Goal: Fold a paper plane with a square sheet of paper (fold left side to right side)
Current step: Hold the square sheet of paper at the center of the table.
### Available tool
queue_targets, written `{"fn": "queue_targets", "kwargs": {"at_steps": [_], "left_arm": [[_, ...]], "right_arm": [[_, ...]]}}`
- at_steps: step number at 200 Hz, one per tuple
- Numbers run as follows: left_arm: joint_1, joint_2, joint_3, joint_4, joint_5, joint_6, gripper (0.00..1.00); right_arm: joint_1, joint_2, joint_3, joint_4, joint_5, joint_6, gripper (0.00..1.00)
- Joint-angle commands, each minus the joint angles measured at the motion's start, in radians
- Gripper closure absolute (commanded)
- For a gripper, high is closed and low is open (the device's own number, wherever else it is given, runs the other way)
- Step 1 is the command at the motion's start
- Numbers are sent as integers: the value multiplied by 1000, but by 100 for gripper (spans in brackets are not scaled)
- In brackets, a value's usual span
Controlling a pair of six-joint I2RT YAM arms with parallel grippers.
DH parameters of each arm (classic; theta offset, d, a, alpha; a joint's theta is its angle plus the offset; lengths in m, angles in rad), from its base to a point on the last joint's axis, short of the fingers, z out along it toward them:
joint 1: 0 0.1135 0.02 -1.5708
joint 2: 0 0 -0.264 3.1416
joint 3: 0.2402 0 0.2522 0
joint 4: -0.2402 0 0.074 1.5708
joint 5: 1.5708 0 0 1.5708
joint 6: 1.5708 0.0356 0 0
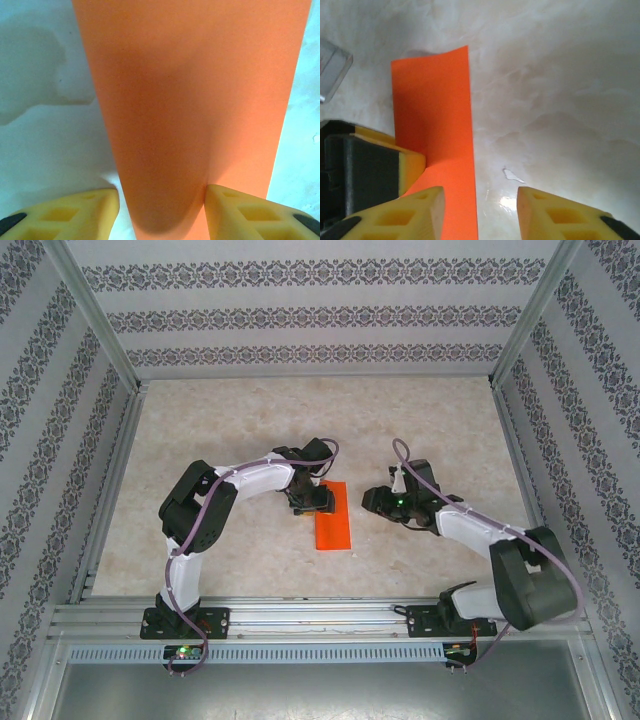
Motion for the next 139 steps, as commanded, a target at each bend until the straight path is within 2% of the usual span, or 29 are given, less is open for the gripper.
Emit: {"fn": "queue_targets", "kwargs": {"at_steps": [1, 32, 46, 139], "left_arm": [[-45, 139, -55, 39, 12, 0, 48], [-46, 139, -55, 38, 10, 0, 48], [-45, 140, -54, 35, 11, 1, 48], [-45, 142, -52, 31, 9, 5, 48]], "right_arm": [[33, 74, 54, 91, -141, 35, 68], [90, 167, 100, 126, -146, 57, 93], [112, 198, 113, 131, -128, 64, 100], [147, 304, 125, 103, -77, 68, 100]]}}
